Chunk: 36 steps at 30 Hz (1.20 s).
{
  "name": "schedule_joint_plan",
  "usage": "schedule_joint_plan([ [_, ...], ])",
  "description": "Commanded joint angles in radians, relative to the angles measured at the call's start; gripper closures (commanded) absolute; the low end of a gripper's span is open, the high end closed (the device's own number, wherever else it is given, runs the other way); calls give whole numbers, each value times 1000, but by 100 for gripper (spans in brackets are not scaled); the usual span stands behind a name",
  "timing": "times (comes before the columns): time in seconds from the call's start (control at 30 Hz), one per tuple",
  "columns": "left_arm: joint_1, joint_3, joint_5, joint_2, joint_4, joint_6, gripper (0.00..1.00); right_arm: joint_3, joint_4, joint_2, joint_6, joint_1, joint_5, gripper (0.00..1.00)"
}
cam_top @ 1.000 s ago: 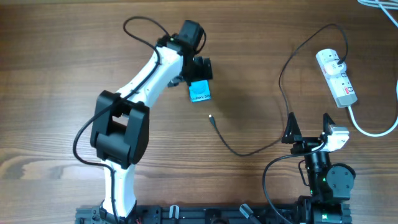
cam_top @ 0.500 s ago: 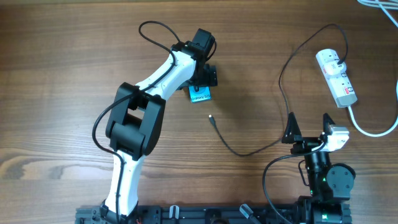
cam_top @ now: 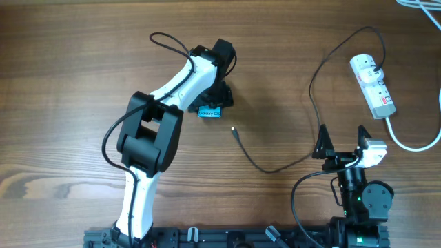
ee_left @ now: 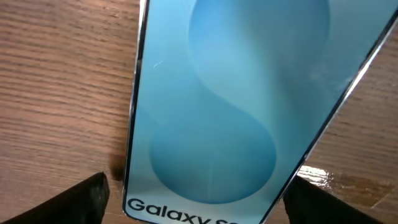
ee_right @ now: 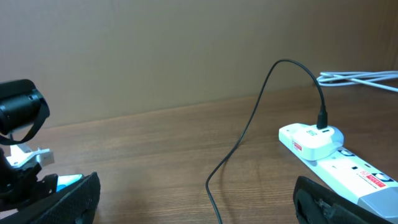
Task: Plug charger to phone and switch on socket
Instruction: 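Lift the phone upright with the left gripper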
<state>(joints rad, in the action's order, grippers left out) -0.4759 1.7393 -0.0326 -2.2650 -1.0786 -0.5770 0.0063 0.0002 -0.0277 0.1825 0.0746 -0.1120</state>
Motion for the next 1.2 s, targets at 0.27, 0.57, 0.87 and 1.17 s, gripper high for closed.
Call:
schedule_joint_plan([
  [0.27, 3, -6, -193, -39, 184, -3, 6, -1, 6, 4, 3, 1, 0, 0],
  [0.57, 2, -6, -5, -39, 50, 211, 16, -1, 6, 4, 3, 1, 0, 0],
  [0.87, 3, -6, -37, -39, 84, 204, 0, -1, 6, 4, 3, 1, 0, 0],
  [1.17, 58, -6, -45, -39, 87, 186, 0, -1, 6, 4, 3, 1, 0, 0],
])
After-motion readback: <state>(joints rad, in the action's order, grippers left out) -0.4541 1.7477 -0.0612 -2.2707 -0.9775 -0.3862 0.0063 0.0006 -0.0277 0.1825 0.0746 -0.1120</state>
